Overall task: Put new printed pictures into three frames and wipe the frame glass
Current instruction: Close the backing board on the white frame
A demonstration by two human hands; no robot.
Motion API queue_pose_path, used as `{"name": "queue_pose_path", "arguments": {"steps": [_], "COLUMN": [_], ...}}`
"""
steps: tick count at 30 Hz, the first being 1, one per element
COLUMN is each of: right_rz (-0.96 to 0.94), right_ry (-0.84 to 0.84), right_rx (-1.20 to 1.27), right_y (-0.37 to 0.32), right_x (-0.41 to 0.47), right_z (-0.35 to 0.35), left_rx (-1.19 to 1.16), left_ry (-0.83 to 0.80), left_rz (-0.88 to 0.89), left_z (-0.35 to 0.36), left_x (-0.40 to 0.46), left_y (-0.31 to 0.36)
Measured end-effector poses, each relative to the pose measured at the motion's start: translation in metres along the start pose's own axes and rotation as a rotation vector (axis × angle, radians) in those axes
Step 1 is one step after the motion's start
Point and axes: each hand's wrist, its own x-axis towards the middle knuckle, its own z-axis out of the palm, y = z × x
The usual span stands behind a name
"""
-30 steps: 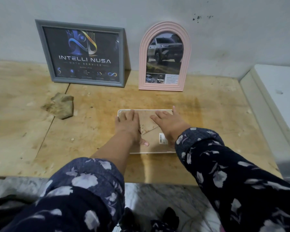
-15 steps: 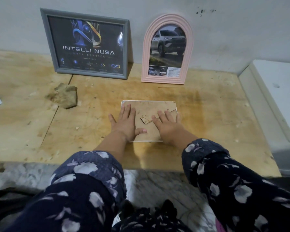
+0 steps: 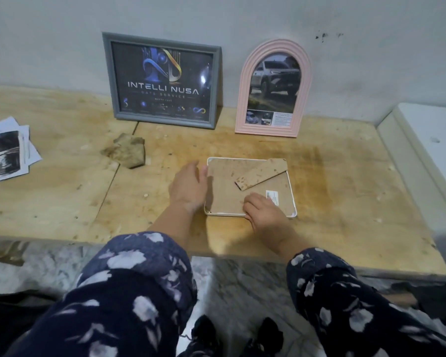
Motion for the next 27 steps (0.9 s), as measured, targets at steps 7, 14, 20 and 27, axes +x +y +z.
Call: {"name": "queue_pose_path", "arguments": {"steps": [7, 14, 20, 27], "right_rz": [0.168, 0.514, 0.596, 0.606], "right_ry": [-0.156, -0.258, -0.339, -0.409], "right_rx": [-0.016, 0.630, 1.699, 1.682], "right_y": [-0.052, -0.089, -0.082, -0.116], "right_x": [0.062, 0.129, 0.150, 0.205], "right_z": [-0.061, -0.139, -0.145, -0.103], "left_rx": [-0.470, -0.795, -0.910, -1.030], "left_ry": [0.004, -0.249, -0.277, -0.012], "left_rz": [-0.372, -0.483, -0.494, -0.572], "left_z": [-0.038, -0.074, -0.115, -0.172], "left_x": [-0.010, -0.011, -0.004, -0.016], "left_y": [-0.029, -0.013, -0.039, -0.072]}}
